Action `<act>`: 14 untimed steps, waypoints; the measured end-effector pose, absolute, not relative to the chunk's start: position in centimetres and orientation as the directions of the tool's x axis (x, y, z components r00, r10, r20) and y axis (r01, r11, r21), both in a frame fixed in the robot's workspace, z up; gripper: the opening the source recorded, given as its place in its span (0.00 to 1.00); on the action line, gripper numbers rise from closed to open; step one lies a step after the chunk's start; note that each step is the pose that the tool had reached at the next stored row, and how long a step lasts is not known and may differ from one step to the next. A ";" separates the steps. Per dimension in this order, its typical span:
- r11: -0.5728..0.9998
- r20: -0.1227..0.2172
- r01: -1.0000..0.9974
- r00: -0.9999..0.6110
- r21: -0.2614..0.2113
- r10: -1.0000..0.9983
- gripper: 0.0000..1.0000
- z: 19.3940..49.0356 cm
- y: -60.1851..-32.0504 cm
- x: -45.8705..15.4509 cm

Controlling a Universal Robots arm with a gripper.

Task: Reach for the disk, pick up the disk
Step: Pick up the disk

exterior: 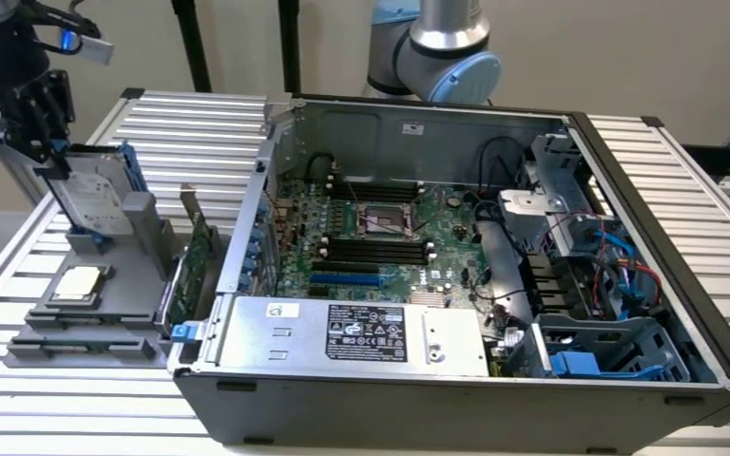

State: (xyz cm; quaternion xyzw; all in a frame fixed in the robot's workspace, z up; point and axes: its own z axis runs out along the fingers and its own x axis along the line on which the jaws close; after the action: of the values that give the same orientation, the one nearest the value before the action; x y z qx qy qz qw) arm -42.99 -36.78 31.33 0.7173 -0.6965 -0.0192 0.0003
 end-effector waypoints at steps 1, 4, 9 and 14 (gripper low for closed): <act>-0.030 -0.027 -0.999 0.029 0.027 -0.999 0.33 31.6 -36.8 -43.0; -0.030 -0.027 -0.999 0.029 0.027 -0.999 0.33 32.4 -36.8 -43.0; -0.030 -0.027 -0.999 0.029 0.027 -0.999 0.33 34.0 -36.8 -43.0; -0.030 -0.027 -0.999 0.029 0.027 -0.999 0.33 36.2 -36.8 -43.0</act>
State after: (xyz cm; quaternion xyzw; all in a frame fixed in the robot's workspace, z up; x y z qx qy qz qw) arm -42.97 -36.82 36.22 0.7173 -0.6965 -0.0192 0.0003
